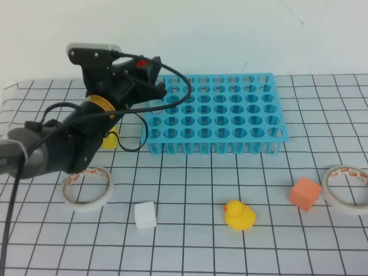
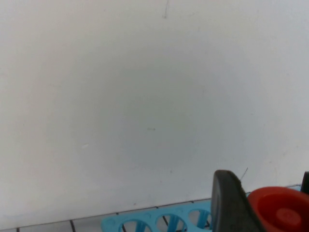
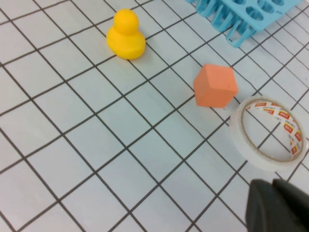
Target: Place the test tubes
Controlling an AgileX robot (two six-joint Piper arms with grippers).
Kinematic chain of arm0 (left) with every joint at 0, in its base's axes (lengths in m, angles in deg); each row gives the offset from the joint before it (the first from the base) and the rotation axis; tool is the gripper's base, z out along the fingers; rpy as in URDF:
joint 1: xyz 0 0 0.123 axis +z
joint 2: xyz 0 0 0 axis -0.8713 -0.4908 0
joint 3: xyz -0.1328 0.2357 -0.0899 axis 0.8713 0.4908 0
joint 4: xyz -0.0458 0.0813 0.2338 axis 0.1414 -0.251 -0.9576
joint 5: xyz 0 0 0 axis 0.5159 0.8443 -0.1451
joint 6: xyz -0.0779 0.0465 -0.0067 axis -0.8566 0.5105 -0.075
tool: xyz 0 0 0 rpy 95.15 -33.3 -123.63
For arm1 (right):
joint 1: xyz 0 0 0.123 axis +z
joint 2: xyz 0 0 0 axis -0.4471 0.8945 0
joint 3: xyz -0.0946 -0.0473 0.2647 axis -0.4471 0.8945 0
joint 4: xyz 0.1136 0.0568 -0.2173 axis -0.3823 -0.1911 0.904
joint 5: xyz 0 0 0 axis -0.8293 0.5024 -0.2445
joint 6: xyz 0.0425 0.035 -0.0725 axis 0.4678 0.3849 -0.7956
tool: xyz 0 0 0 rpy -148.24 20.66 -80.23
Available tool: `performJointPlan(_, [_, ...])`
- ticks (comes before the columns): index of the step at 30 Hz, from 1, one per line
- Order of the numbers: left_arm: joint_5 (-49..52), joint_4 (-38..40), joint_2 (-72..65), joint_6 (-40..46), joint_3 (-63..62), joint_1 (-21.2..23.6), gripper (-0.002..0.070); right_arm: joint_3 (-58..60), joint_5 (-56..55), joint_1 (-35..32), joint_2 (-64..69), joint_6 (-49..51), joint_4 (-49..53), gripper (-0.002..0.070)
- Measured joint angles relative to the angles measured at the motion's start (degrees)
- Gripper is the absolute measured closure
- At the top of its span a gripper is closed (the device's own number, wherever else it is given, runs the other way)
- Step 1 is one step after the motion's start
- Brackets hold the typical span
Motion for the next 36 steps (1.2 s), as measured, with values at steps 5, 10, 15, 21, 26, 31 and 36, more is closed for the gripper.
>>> performJointPlan(5, [-0.2,0.0,-3.0,0.4,-2.0,0.0,0.0424,0.0,0.2,0.0,0.0,0.0,0.0,0.0675])
performJointPlan(10, [-0.5,0.4,-3.5,3.4,-2.8,0.0,0.0424,0.0,0.7,0.0,0.0,0.0,0.0,0.0675])
performJointPlan(15, [-0.5,0.9,-3.5,6.6,-2.8,0.0,0.0424,0.0,1.0,0.0,0.0,0.0,0.0,0.0675])
performJointPlan(21, [-0.5,1.0,-3.5,7.3,-2.8,0.0,0.0424,0.0,1.0,0.0,0.0,0.0,0.0,0.0675])
performJointPlan(26, [-0.7,1.0,-3.5,7.5,-2.8,0.0,0.0424,0.0,1.0,0.0,0.0,0.0,0.0,0.0675])
performJointPlan(31, [-1.6,1.0,-3.5,9.1,-2.8,0.0,0.0424,0.0,1.0,0.0,0.0,0.0,0.0,0.0675])
performJointPlan(36, [-1.8,1.1,-3.5,9.4,-2.8,0.0,0.0424,0.0,1.0,0.0,0.0,0.0,0.0,0.0675])
